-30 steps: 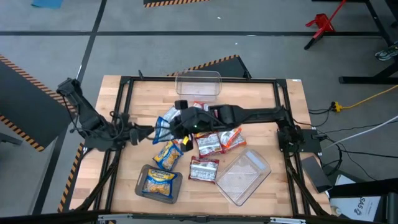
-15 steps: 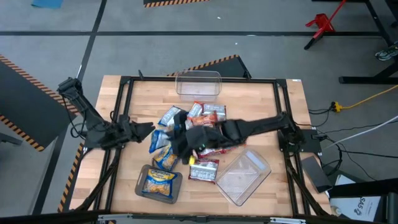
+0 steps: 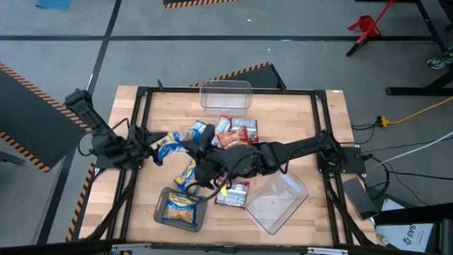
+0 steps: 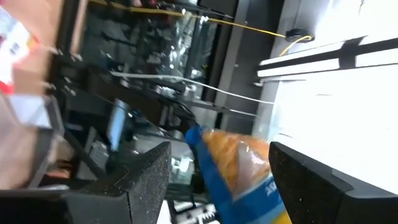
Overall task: Sort Maruchan noodles
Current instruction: Put the blue noodle pack into the black bin
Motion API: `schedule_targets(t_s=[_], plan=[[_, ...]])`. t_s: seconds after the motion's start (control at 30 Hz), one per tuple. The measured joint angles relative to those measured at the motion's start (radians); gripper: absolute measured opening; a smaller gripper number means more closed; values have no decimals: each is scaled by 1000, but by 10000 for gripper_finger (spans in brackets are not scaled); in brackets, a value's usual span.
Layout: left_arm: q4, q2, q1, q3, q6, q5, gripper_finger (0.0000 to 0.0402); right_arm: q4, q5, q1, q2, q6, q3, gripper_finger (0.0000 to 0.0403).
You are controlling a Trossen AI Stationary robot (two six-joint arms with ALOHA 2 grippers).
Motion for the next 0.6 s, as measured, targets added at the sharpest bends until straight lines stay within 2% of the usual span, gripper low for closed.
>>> schedule_targets(t_s=[0.23,0.37,0.5,0.6], plan=[[67,1,49,6,-41,72,263,25,-26,-17,0,-52,0,2],[70,18,80,19,-49,166,263,29,-33,-34,4,-68,0,2],[75,41,103,47,-52,172,263,36,-79,-59,5,-59,0,2],[91,55,120,63,-52,215,263,38,-105,-70,5,-56,0,2]])
